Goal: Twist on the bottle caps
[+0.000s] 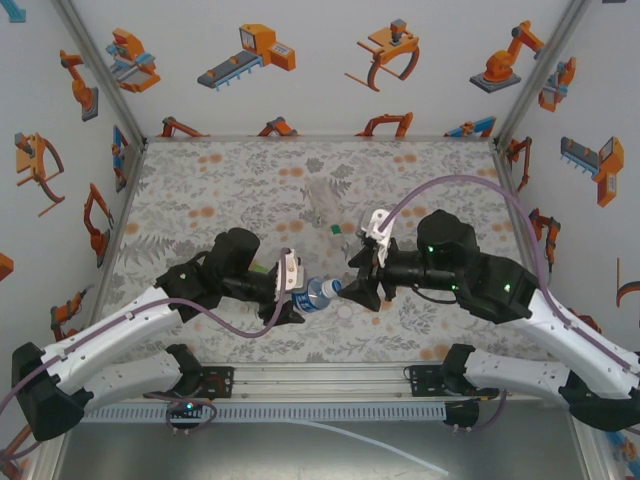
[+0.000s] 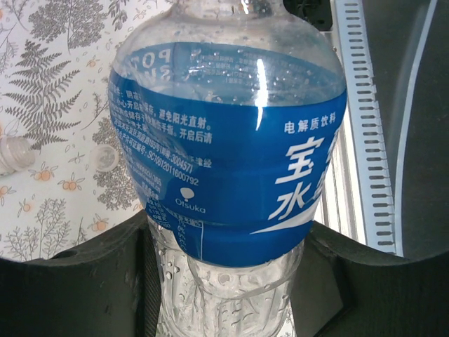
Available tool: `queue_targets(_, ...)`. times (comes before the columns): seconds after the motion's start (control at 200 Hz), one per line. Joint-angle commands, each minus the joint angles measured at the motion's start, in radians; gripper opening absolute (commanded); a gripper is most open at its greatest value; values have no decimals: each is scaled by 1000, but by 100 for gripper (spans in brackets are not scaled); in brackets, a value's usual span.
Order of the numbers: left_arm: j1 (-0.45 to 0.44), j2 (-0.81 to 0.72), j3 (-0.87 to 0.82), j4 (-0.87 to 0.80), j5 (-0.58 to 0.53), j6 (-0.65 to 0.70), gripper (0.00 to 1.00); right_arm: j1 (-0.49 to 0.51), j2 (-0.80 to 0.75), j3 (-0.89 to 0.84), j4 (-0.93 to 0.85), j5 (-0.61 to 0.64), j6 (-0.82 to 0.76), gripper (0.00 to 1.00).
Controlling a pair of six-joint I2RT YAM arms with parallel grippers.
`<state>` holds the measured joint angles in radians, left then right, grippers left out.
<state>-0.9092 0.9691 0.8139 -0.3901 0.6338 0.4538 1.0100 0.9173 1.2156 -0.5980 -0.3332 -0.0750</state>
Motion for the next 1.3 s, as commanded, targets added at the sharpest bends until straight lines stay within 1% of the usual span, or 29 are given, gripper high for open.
queue_targets(0.0,-2,-1,43,-12,67,13,0,-2,26,54,-57,-182,-339,58)
queue_targets(0.09,-2,6,61,-41,88,19,0,-3,48,61,-75,-212,-406,57)
queue_targets(0.225,-2,-1,68,-62,97,27,0,-3,59,46,-57,-226,-436,51)
queue_targets(0.335,-2,-4,68,-73,97,31,0,-3,56,21,-15,-230,-421,49)
queue_targets(0.466,-2,-1,73,-91,99,37,0,-2,56,4,16,-264,-404,47)
queue_targets(0.651,-2,-1,77,-92,100,40,0,-2,69,3,4,-265,-407,46)
queue_targets(0.746,-2,-1,78,-93,101,41,0,-1,74,5,1,-262,-407,44)
queue_targets(0.906,-2,-1,80,-92,104,41,0,-1,78,-2,-5,-248,-407,44)
queue_targets(1.001,-2,0,82,-92,104,39,0,-1,87,8,-17,-255,-404,41)
queue_targets(1.117,-2,0,81,-89,109,41,0,1,90,1,-15,-254,-398,41)
queue_targets(1.197,-2,2,84,-87,109,40,0,2,92,0,-13,-238,-366,37)
queue_targets(1.247,-2,1,84,-86,107,39,0,5,94,4,-11,-221,-333,30)
queue_targets(1.292,-2,0,82,-79,105,38,0,9,94,3,6,-190,-263,23)
